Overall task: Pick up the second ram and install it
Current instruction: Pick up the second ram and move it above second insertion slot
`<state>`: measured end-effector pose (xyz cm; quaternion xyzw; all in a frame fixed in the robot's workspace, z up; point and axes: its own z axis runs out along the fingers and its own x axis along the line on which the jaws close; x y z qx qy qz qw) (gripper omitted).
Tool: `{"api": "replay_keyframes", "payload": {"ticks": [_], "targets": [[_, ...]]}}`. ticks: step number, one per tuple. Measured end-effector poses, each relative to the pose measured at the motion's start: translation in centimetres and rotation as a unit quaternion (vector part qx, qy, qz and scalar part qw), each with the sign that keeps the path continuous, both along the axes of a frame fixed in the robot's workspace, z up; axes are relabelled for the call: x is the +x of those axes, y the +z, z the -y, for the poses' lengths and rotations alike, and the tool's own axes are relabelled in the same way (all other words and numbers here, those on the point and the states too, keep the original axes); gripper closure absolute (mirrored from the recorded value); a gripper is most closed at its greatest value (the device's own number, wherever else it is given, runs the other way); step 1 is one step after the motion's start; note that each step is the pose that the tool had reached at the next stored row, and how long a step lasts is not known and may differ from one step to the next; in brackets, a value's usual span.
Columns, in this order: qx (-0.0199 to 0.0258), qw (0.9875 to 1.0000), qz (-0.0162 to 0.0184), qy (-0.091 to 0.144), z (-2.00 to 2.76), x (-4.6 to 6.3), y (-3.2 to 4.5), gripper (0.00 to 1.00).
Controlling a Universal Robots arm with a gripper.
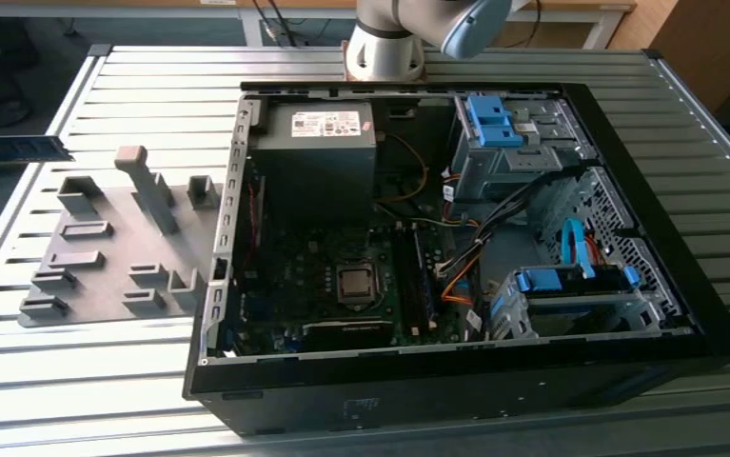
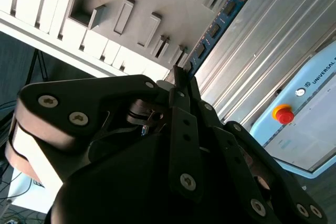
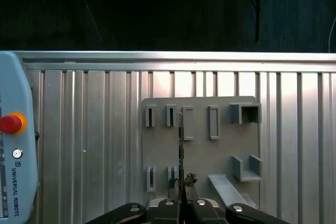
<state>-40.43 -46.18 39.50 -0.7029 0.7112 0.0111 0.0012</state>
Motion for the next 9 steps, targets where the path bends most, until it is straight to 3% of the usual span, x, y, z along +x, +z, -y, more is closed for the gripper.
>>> {"api": "replay_keyframes", "payload": {"ticks": [9], "targets": [[0.0000, 1.0000, 0.0000, 0.000, 0.00, 0.88, 0.01, 0.86]]}}
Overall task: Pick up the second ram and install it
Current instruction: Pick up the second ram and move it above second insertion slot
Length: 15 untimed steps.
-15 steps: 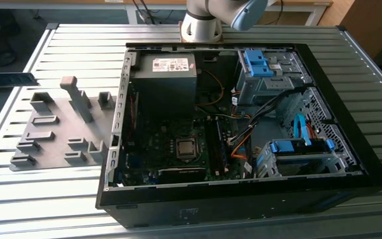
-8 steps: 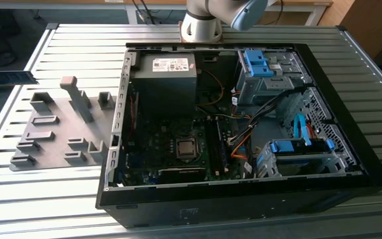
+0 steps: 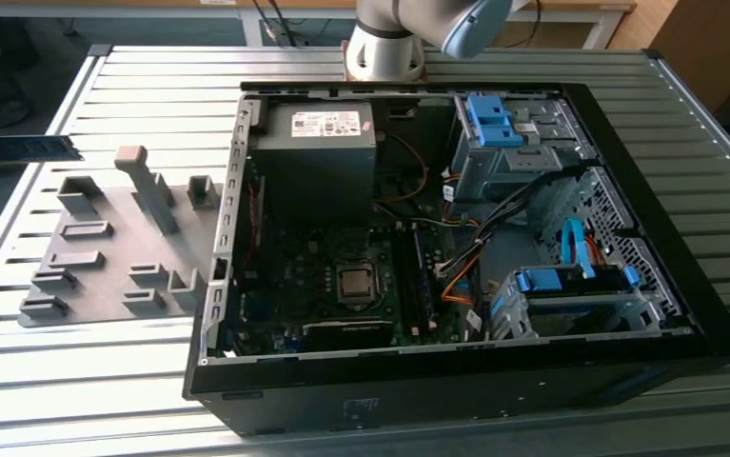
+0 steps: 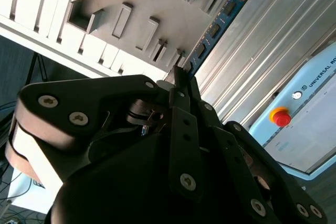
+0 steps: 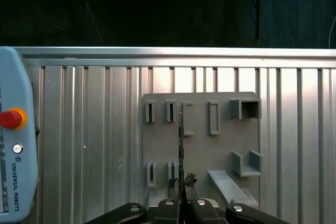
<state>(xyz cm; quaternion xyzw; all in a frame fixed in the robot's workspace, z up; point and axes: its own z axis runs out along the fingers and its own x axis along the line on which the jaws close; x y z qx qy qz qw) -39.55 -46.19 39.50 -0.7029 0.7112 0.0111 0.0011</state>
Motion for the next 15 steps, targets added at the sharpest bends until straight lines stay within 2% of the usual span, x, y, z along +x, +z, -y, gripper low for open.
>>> {"api": "replay_keyframes", "payload": {"ticks": [2, 3, 15], "targets": [[0.0000, 1.0000, 0.0000, 0.000, 0.00, 0.4, 0.00, 0.86], [0.0000, 1.0000, 0.0000, 0.000, 0.00, 1.5, 0.00, 0.86], [0.0000, 1.0000, 0.0000, 0.000, 0.00, 3.6, 0.00, 0.86]]}}
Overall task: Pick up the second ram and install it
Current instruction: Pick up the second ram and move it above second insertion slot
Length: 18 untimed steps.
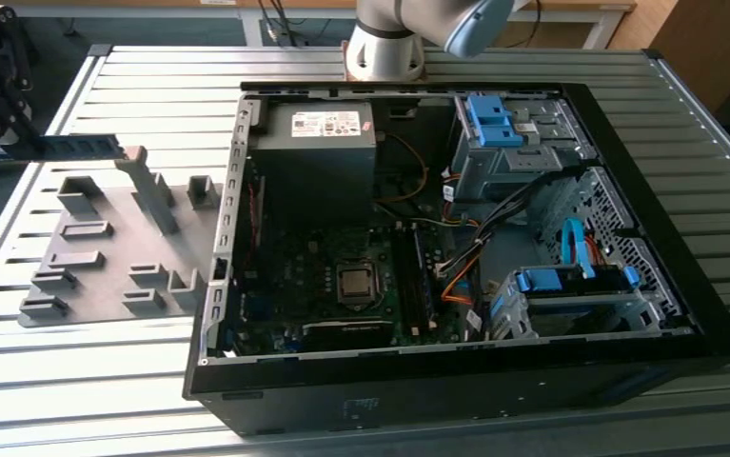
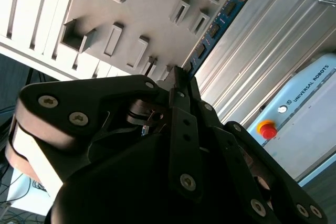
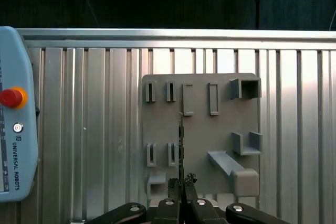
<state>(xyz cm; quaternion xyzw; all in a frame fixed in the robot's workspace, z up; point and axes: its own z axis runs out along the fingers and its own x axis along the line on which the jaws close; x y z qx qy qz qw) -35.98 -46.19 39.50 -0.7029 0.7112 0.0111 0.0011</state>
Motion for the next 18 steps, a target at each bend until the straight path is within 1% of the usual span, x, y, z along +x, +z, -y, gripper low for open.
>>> {"api": "replay_keyframes", "payload": {"ticks": [18], "targets": [[0.0000, 1.0000, 0.0000, 0.000, 0.00, 3.0, 0.00, 0.86]]}}
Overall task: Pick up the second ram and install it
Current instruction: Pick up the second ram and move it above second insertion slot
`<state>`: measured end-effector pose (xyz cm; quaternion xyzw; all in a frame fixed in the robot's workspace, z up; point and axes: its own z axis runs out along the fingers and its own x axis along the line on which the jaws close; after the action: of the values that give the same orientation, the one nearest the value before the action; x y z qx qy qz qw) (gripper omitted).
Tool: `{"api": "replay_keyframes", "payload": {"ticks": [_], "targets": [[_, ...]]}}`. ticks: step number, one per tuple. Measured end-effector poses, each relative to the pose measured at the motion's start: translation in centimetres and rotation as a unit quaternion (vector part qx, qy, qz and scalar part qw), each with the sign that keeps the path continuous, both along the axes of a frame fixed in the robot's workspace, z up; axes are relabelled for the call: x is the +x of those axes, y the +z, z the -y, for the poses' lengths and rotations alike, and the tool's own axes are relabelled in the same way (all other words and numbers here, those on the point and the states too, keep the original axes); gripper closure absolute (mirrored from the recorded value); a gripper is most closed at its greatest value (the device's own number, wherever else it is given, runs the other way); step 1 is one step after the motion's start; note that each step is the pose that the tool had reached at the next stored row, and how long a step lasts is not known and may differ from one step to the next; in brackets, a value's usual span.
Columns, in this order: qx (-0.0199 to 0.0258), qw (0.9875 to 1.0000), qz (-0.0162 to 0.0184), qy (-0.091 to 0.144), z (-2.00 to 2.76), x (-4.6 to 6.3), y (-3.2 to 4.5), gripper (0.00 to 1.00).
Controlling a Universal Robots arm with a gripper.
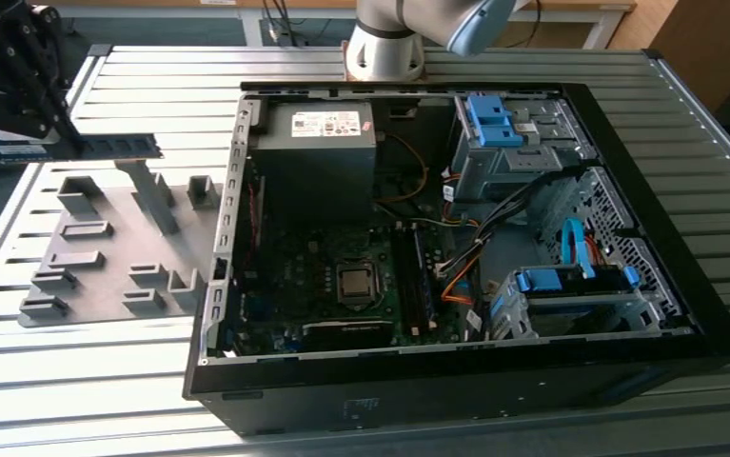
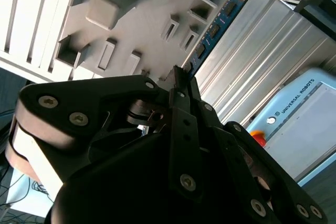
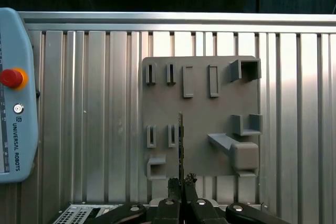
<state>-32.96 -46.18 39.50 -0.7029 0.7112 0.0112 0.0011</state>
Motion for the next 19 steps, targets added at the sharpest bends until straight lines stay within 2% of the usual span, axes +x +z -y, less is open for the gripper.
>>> {"api": "replay_keyframes", "payload": {"ticks": [19], "targets": [[0.0000, 1.0000, 0.0000, 0.000, 0.00, 3.0, -0.01, 0.86]]}}
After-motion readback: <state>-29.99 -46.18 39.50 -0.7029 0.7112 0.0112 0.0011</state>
